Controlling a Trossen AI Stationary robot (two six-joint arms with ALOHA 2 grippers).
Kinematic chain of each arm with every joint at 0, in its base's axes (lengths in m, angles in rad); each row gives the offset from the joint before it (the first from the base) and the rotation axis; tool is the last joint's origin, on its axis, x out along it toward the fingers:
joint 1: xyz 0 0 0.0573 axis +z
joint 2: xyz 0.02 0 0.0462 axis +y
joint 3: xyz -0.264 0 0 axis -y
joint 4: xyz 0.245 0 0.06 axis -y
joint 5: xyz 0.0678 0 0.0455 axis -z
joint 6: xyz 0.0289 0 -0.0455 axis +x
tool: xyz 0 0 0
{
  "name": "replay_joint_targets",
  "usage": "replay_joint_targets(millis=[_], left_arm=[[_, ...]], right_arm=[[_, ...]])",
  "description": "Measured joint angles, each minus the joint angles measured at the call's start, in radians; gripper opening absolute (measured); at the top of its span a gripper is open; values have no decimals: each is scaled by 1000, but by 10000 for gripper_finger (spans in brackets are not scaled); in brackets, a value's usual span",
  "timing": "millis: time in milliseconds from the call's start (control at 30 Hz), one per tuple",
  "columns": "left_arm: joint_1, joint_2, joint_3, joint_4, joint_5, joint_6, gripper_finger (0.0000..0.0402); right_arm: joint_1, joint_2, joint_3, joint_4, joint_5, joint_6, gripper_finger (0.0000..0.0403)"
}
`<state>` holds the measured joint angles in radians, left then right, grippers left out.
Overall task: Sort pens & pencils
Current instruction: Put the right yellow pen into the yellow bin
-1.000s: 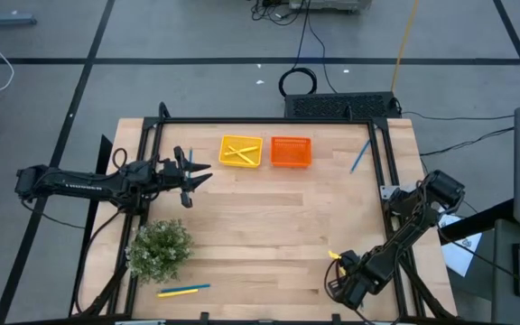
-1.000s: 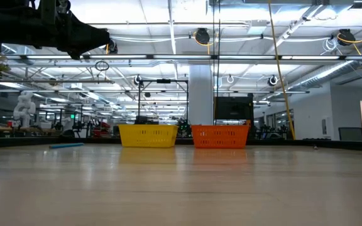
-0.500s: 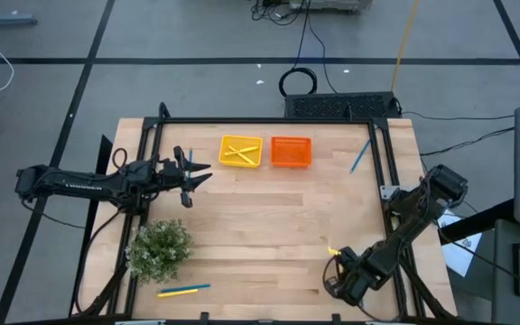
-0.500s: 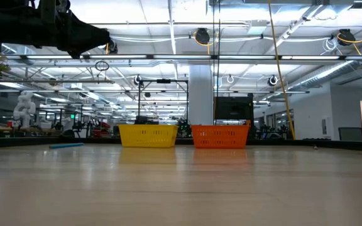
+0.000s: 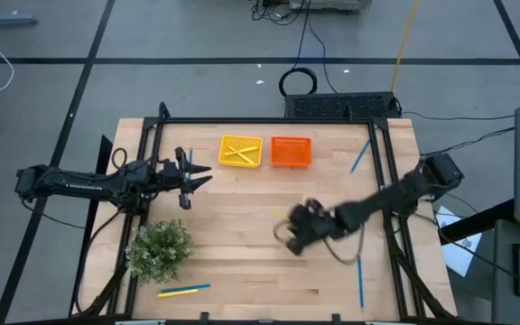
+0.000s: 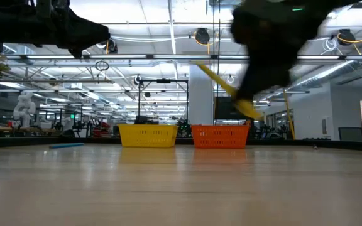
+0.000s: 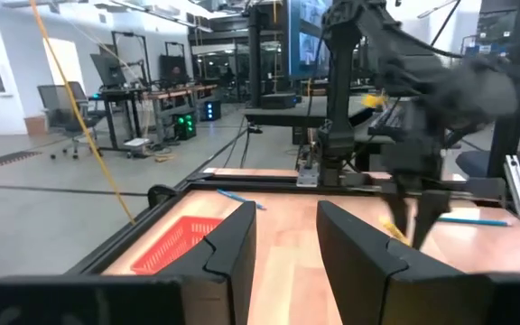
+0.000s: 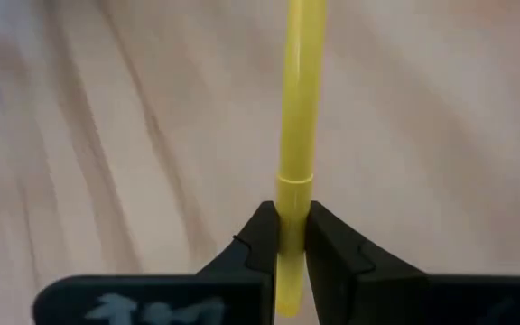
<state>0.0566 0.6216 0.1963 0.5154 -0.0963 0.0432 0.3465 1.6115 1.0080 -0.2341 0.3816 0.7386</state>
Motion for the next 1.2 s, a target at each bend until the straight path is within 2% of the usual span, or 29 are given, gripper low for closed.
replay_joint_targets(millis=[167, 300, 367, 500, 700, 800, 967, 1067, 1200], left_arm=[[0, 0, 0, 14, 79, -7, 122], [0, 24, 0, 84, 113, -32, 122], [0, 58, 0, 125, 109, -30, 122], [8, 158, 2, 218, 73, -21, 122], [31, 278, 98, 135, 73, -48, 122], [26, 310, 137, 74, 73, -70, 122], [6, 322, 142, 67, 71, -79, 122], [-9, 327, 142, 92, 69, -81, 122], [-36, 406, 142, 202, 68, -74, 122]], right_arm=[[-178, -1, 0, 418, -93, -468, 23], [-278, -1, 0, 631, -256, -636, 23], [-302, -1, 1, 658, -317, -659, 23], [-320, -1, -3, 640, -333, -684, 23], [-347, -1, -46, 685, -334, -715, 23], [-369, -1, -57, 688, -334, -710, 23], [-382, -1, -59, 675, -334, -700, 23], [-377, -1, -59, 680, -337, -700, 23], [-377, 37, -59, 738, -336, -698, 23]])
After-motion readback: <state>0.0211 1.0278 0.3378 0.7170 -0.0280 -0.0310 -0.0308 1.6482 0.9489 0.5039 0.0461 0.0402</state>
